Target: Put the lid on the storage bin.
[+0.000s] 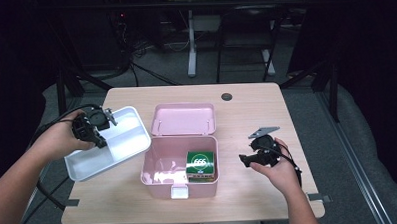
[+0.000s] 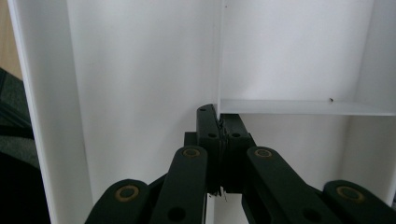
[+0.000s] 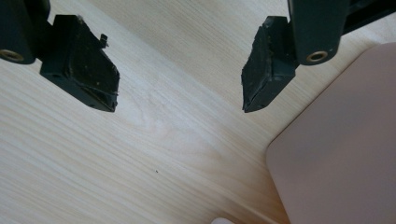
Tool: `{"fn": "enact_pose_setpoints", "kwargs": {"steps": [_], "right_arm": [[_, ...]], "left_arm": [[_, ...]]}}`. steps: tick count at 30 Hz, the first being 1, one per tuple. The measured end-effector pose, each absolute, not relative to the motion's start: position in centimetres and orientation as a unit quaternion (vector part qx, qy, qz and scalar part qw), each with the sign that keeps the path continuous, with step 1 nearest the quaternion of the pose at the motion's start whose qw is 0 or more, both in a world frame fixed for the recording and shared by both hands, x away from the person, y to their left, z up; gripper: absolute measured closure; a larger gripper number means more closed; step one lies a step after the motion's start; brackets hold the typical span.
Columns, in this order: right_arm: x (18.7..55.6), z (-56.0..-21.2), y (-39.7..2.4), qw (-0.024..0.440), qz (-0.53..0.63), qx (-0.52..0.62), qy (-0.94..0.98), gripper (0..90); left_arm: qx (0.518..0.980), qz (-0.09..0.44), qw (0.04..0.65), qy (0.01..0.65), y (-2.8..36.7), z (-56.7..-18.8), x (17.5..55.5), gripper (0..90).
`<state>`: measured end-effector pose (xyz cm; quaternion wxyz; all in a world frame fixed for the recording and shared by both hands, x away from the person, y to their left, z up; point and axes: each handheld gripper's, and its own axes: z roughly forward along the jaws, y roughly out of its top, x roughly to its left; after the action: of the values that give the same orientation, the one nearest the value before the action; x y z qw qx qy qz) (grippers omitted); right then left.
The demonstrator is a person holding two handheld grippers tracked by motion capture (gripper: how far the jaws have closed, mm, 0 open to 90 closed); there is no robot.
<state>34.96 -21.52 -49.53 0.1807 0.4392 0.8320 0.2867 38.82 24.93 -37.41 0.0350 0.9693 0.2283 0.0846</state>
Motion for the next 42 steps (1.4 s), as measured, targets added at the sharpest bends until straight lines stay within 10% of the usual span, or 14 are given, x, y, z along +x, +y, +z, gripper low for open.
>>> {"fn": "enact_pose_setpoints", "kwargs": {"steps": [42], "right_arm": [[35.1,-49.9,-21.8,0.179,0.289,0.441,0.830,27.3]], "left_arm": [[0.995,0.081,0.028,0.045,11.2,-38.3,37.9,89.3]]}}
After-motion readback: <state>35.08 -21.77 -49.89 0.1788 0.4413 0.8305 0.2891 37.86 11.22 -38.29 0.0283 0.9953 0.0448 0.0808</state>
